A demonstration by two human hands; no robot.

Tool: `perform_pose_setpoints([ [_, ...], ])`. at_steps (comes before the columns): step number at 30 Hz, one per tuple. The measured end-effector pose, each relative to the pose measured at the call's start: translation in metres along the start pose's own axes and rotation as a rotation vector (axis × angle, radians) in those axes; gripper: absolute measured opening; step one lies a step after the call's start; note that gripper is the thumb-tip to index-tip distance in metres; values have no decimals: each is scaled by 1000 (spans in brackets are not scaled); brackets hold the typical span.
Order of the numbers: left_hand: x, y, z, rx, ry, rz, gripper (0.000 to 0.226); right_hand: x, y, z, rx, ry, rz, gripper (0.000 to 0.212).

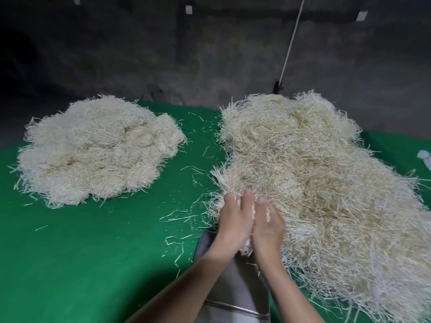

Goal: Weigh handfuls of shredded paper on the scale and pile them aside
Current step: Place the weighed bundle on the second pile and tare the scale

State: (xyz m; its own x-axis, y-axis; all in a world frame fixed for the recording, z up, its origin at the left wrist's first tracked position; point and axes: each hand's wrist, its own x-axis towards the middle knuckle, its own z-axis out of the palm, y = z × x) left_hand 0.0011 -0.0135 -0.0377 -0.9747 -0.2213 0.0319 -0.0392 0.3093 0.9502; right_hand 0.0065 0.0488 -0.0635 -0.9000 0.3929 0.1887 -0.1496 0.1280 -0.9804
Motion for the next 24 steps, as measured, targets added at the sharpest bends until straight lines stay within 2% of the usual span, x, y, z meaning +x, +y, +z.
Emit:
perform_pose_setpoints([
  [3,-1,-11,-9,28,-1,80,33,16,3,4,-30,74,81,35],
  [6,5,-30,-20,-54,86,106,33,10,4,21,-30,-6,149,18],
  [8,11,-31,-28,-119,98,88,34,7,6,34,41,-42,266,16],
  [10,14,-31,-40,-282,32,-18,22,5,5,44,93,-79,387,27],
  [12,10,-36,-51,-527,-96,-170,48,2,2,51,131,-88,395,42],
  [14,1,-49,-57,-773,-175,-306,68,-2,-4,60,143,-122,314,38],
  [16,-8,-55,-60,-1009,-156,-350,55,-8,-8,73,89,-204,281,47],
  [18,-1,-59,-69,-955,-11,-318,41,-12,-9,79,61,-325,305,40],
  [20,14,-64,-91,-812,102,-319,52,-18,-13,80,74,-455,314,29],
  [22,22,-70,-118,-682,110,-239,54,-23,-11,82,61,-586,322,14],
  [23,22,-73,-130,-609,59,-211,49,-26,-10,85,25,-638,322,21],
  [24,20,-77,-140,-532,-11,-196,48,-28,-8,92,-19,-660,326,43],
])
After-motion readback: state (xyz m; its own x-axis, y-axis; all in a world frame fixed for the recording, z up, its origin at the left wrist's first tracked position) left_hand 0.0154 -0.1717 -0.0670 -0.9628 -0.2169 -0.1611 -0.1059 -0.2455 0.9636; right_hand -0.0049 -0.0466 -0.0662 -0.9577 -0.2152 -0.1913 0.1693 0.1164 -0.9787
